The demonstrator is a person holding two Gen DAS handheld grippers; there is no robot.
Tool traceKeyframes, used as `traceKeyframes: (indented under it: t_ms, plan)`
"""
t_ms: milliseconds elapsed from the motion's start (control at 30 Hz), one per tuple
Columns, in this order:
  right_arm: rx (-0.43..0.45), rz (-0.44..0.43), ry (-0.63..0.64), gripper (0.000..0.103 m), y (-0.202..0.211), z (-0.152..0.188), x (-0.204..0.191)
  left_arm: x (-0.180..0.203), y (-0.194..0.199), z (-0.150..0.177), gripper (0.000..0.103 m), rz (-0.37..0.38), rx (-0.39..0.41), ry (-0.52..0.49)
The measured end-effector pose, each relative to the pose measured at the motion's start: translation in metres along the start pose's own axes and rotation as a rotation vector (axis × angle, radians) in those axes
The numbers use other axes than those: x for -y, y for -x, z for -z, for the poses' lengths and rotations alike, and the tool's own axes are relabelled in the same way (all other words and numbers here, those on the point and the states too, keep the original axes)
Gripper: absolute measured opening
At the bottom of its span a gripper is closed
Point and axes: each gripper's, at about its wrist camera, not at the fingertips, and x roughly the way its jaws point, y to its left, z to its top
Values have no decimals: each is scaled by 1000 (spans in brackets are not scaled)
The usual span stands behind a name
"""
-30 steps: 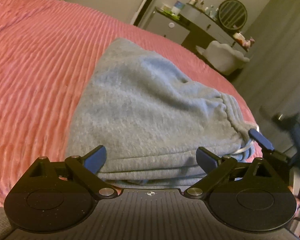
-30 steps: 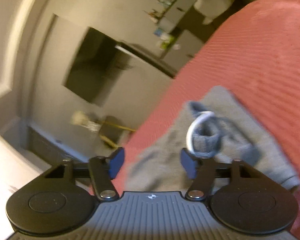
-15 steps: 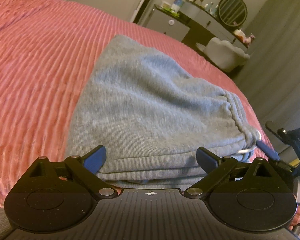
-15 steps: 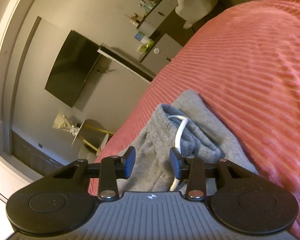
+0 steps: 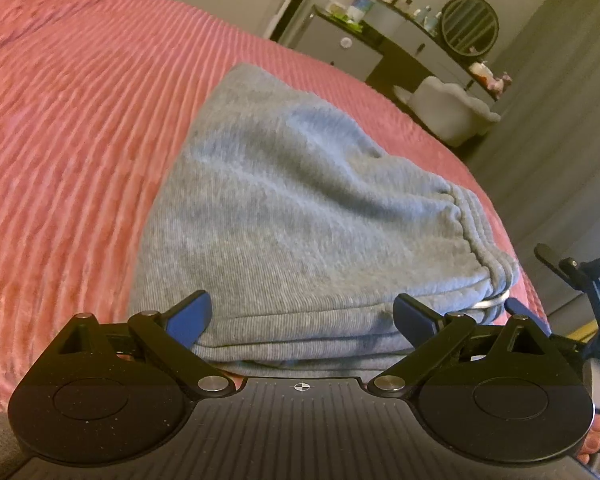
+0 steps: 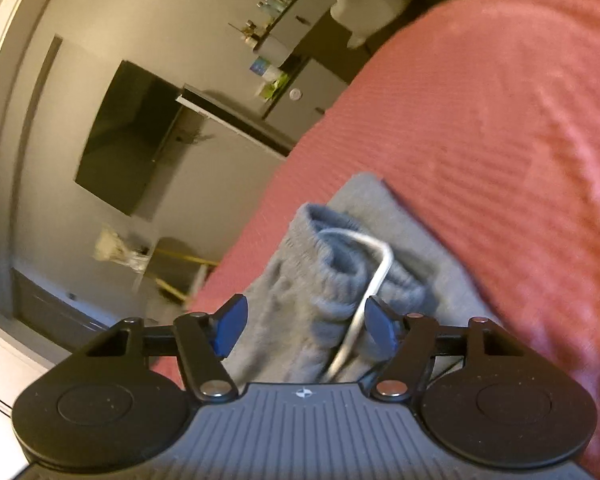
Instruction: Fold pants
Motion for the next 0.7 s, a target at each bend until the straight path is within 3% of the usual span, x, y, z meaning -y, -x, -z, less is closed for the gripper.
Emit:
traceKeyframes:
  t_ms: [100,367,433,567,700]
  plan:
    - [7,-8,11,58,-1,0,-1,0,1,0,100,3,0,1]
    - [-39,19,-41,58,-25,-2,5,-1,1,-1,100,4,-5,10]
    - [-40,6,-8,63,-28,-2,-3,-2,0,-1,100,4,-6,15]
    - [-28,-17,23,63,-20,-7,-17,-2,0,-1,100,9,-7,23]
    - [-16,76,45,63,-4,-8,-14,-3,-1,-2,101,13,-10,35]
